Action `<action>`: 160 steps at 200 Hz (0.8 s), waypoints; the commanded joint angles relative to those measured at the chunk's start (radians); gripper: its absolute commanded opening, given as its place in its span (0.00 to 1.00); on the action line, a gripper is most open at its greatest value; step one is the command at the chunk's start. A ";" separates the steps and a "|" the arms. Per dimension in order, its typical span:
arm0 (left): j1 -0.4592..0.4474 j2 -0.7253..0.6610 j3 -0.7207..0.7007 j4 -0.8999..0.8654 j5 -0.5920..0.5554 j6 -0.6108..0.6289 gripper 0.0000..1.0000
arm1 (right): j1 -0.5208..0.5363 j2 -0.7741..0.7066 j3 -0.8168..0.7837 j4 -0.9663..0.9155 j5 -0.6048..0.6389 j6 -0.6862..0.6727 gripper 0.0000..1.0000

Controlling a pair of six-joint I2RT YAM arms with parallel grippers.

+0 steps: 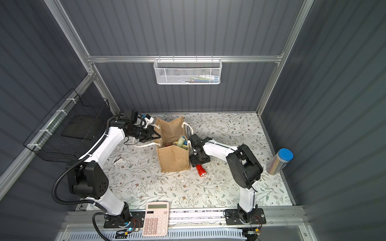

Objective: Put the flashlights into the tote bags
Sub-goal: Pick up the flashlight from the center of the board.

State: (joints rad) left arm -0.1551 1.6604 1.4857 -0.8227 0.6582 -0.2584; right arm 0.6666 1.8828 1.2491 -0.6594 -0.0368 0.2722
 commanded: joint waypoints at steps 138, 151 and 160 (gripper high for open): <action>0.008 0.018 0.022 -0.012 0.024 0.012 0.00 | 0.012 0.068 -0.031 0.025 0.134 0.053 0.53; 0.008 0.018 0.022 -0.012 0.023 0.011 0.00 | 0.011 0.073 -0.033 0.017 0.146 0.056 0.49; 0.008 0.016 0.022 -0.012 0.023 0.011 0.00 | 0.011 0.073 -0.038 0.011 0.151 0.055 0.45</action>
State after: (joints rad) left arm -0.1551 1.6630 1.4857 -0.8223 0.6662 -0.2584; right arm 0.6712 1.9217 1.2465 -0.6147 0.0608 0.3153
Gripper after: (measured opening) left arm 0.051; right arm 0.487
